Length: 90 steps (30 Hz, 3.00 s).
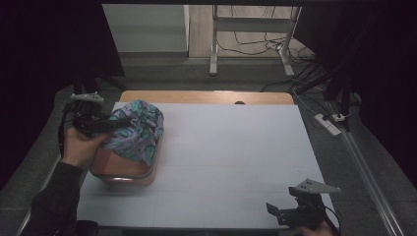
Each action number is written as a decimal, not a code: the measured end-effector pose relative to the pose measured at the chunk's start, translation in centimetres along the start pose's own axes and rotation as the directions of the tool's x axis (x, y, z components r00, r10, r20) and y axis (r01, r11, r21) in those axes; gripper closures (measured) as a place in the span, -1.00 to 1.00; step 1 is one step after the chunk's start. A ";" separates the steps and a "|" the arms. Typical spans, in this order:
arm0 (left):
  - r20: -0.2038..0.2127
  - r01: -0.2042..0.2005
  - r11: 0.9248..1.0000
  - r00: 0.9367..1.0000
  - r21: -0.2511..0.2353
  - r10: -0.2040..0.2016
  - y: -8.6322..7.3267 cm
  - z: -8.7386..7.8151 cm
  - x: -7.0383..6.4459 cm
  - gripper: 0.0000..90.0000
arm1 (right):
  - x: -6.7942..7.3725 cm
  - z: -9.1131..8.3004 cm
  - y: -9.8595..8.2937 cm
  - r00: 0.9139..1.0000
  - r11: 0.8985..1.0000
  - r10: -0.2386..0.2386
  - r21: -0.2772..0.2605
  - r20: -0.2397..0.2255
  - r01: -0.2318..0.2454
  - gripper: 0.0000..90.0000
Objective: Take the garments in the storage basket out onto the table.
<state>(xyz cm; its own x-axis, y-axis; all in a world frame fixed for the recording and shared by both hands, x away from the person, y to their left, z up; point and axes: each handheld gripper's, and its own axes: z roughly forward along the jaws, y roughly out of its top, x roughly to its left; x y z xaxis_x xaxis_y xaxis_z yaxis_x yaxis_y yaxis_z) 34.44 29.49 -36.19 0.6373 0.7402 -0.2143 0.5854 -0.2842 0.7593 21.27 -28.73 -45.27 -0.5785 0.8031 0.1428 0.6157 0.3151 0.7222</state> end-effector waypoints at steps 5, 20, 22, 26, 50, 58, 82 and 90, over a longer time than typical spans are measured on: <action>-0.007 -0.047 0.999 0.999 -0.027 0.047 1.9 0.0 -1.4 0.56 | 0.0 0.0 0.0 1.000 1.000 0.006 -0.006 -0.001 -0.006 -0.97; 0.023 -0.165 0.984 0.986 -0.061 0.166 6.8 1.2 -5.7 0.56 | 0.0 0.0 0.0 1.000 1.000 0.001 -0.002 -0.001 -0.001 -0.97; 0.031 -0.178 0.982 0.983 -0.057 0.180 7.3 1.6 -6.3 0.56 | 0.0 0.0 0.0 1.000 1.000 0.000 -0.003 -0.001 0.000 -0.97; 0.050 -0.200 0.978 0.978 -0.053 0.203 8.2 2.6 -7.3 0.56 | 0.0 0.0 0.0 1.000 1.000 -0.001 -0.003 -0.002 0.001 -0.97; 0.153 -0.281 0.960 0.948 -0.008 0.279 10.3 10.8 -12.6 0.55 | 0.0 0.0 -0.1 1.000 1.000 0.000 -0.004 -0.008 0.000 -0.97; 0.153 -0.275 0.961 0.952 0.035 0.267 9.1 14.4 -12.5 0.54 | 0.0 0.0 -0.1 1.000 1.000 -0.002 -0.003 -0.007 0.002 -0.97; 0.115 -0.238 0.942 0.970 0.239 0.216 3.3 23.7 -11.2 0.51 | 0.0 0.0 -0.1 1.000 1.000 -0.001 -0.003 -0.010 0.001 -0.97; 0.114 -0.272 0.923 0.962 0.271 0.250 1.4 25.6 -11.6 0.47 | 0.0 0.0 -0.1 1.000 1.000 -0.002 0.000 -0.014 0.002 -0.97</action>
<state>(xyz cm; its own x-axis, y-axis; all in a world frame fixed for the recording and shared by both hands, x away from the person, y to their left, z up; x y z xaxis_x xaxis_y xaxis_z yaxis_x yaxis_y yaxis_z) 40.69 4.90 -48.37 0.8162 0.5713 -0.0864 0.5030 -0.6289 0.5929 21.24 -28.76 -45.33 -0.5873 0.7953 0.1505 0.6146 0.3171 0.7223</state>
